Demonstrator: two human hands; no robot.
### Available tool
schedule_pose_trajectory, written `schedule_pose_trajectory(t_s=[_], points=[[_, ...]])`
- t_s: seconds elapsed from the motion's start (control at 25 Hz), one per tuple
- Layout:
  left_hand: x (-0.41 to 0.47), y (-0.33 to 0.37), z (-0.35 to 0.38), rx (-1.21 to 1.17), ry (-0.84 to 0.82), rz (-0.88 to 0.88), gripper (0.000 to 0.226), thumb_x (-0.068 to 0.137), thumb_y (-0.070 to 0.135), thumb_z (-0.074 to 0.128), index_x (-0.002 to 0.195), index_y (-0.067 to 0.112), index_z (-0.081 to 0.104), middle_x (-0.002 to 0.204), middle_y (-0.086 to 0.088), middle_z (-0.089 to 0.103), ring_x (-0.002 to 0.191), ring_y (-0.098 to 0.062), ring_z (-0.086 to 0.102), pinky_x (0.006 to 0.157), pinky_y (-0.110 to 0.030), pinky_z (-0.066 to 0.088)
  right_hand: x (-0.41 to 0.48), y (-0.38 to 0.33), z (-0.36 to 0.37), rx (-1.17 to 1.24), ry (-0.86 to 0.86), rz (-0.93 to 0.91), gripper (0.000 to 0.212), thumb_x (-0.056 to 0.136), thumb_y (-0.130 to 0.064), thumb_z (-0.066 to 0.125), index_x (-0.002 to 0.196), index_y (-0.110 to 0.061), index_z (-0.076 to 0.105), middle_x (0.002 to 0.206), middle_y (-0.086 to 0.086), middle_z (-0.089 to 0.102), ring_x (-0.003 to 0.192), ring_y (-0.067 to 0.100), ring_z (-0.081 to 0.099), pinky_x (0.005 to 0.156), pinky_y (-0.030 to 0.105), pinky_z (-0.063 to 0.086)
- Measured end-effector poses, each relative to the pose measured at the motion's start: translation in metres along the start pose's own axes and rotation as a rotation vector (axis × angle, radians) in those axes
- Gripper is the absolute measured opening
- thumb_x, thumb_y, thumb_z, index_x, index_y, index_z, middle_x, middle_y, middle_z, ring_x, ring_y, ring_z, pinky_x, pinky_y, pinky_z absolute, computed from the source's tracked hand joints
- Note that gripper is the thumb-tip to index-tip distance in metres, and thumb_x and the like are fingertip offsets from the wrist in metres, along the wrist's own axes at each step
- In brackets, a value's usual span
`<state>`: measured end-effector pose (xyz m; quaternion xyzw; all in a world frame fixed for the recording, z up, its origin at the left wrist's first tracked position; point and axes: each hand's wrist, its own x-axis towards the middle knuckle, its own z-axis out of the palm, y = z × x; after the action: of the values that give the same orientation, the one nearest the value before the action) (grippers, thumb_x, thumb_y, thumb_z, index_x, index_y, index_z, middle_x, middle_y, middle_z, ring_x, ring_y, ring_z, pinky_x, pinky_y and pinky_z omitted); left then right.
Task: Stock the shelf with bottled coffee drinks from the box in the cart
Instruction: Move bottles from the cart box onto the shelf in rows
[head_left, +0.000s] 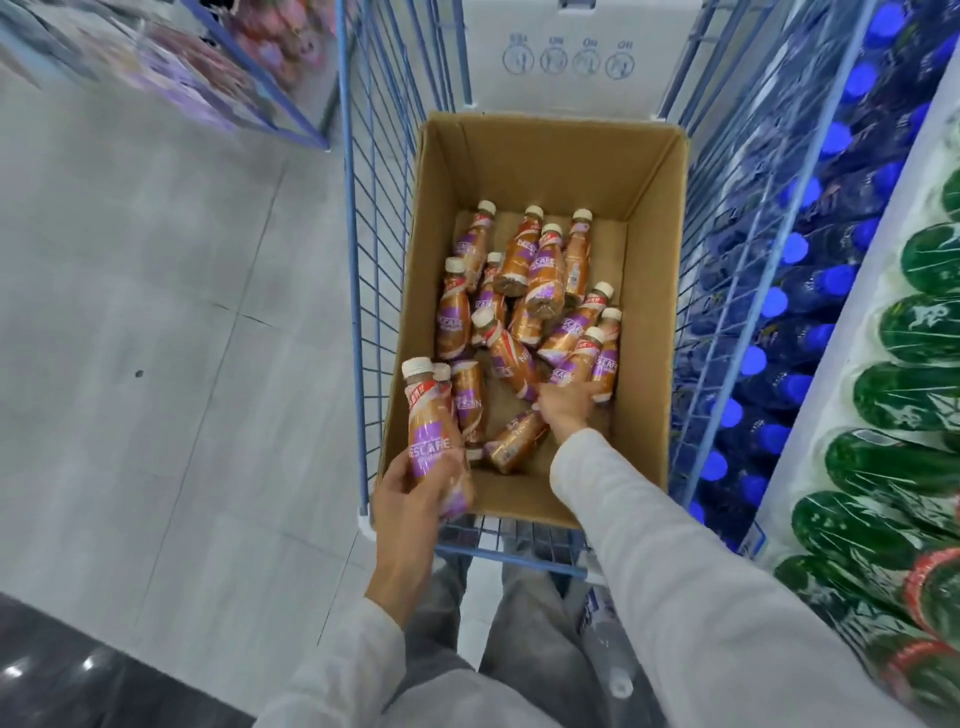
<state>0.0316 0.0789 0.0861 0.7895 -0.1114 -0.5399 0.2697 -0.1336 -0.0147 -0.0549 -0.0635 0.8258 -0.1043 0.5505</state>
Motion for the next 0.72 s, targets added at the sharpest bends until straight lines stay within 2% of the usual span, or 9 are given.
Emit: schedule_pose_trajectory(t_s=[0.08, 0.2, 0.28, 0.36, 0.48, 0.56, 0.64, 0.72], points=[[-0.007, 0.007, 0.0, 0.015, -0.022, -0.02, 0.06, 0.084, 0.039, 0.08, 0.138, 0.022, 0.057, 0.123, -0.002, 0.068, 0.109, -0.023, 0.07, 0.089, -0.041, 0.062, -0.022, 0.003, -0.012, 0.059, -0.043, 0.002, 0.093, 0.091, -0.019, 0.071, 0.161, -0.023, 0.011, 0.156, 0.013, 0.036, 0.134, 0.036, 0.048, 0.108, 0.043, 0.045], [-0.023, 0.026, -0.006, 0.039, -0.118, 0.041, 0.063, 0.084, 0.041, 0.08, 0.139, 0.025, 0.056, 0.125, -0.001, 0.067, 0.109, -0.023, 0.07, 0.085, -0.038, 0.063, -0.087, 0.009, -0.042, 0.349, -0.108, -0.026, 0.084, 0.082, -0.018, 0.081, 0.15, -0.019, 0.032, 0.138, 0.008, 0.056, 0.117, 0.026, 0.06, 0.1, 0.042, 0.051], [-0.036, 0.045, -0.011, 0.06, -0.213, 0.118, 0.057, 0.084, 0.037, 0.081, 0.136, 0.024, 0.059, 0.121, 0.0, 0.07, 0.104, -0.021, 0.072, 0.074, -0.029, 0.064, -0.14, 0.015, -0.06, 0.49, -0.126, -0.12, 0.081, 0.079, -0.019, 0.084, 0.144, -0.02, 0.037, 0.13, 0.007, 0.061, 0.11, 0.023, 0.065, 0.09, 0.038, 0.057], [-0.056, 0.065, -0.018, 0.046, -0.318, 0.202, 0.043, 0.084, 0.031, 0.082, 0.124, 0.025, 0.067, 0.107, 0.002, 0.076, 0.094, -0.017, 0.076, 0.065, -0.025, 0.061, -0.195, 0.022, -0.077, 0.598, -0.126, -0.217, 0.079, 0.075, -0.024, 0.086, 0.139, -0.025, 0.04, 0.124, 0.003, 0.065, 0.103, 0.021, 0.07, 0.073, 0.03, 0.06], [-0.094, 0.093, -0.025, 0.058, -0.51, 0.339, 0.025, 0.084, 0.027, 0.082, 0.106, 0.031, 0.072, 0.097, 0.007, 0.079, 0.083, -0.014, 0.077, 0.06, -0.024, 0.059, -0.267, 0.033, -0.102, 0.757, -0.037, -0.392, 0.069, 0.075, -0.019, 0.087, 0.129, -0.028, 0.046, 0.111, -0.004, 0.071, 0.089, 0.01, 0.075, 0.055, 0.017, 0.053], [-0.121, 0.106, -0.029, 0.057, -0.627, 0.423, 0.02, 0.087, 0.024, 0.08, 0.105, 0.031, 0.073, 0.096, 0.005, 0.08, 0.082, -0.018, 0.078, 0.06, -0.028, 0.06, -0.302, 0.043, -0.116, 0.84, 0.044, -0.494, 0.059, 0.076, -0.009, 0.086, 0.121, -0.025, 0.051, 0.103, -0.005, 0.073, 0.078, 0.003, 0.074, 0.053, 0.015, 0.052], [-0.151, 0.113, -0.03, 0.07, -0.734, 0.488, 0.022, 0.088, 0.019, 0.078, 0.109, 0.024, 0.074, 0.099, -0.001, 0.08, 0.088, -0.023, 0.077, 0.072, -0.04, 0.063, -0.337, 0.06, -0.134, 0.891, 0.128, -0.576, 0.057, 0.076, -0.007, 0.085, 0.115, -0.029, 0.05, 0.096, -0.008, 0.074, 0.076, 0.002, 0.074, 0.057, 0.019, 0.054], [-0.178, 0.115, -0.028, 0.105, -0.838, 0.536, 0.026, 0.089, 0.016, 0.077, 0.115, 0.016, 0.073, 0.103, -0.007, 0.08, 0.093, -0.028, 0.075, 0.084, -0.044, 0.06, -0.366, 0.079, -0.151, 0.935, 0.202, -0.626, 0.061, 0.075, -0.008, 0.086, 0.118, -0.031, 0.049, 0.093, -0.012, 0.076, 0.082, 0.005, 0.074, 0.066, 0.025, 0.058]])
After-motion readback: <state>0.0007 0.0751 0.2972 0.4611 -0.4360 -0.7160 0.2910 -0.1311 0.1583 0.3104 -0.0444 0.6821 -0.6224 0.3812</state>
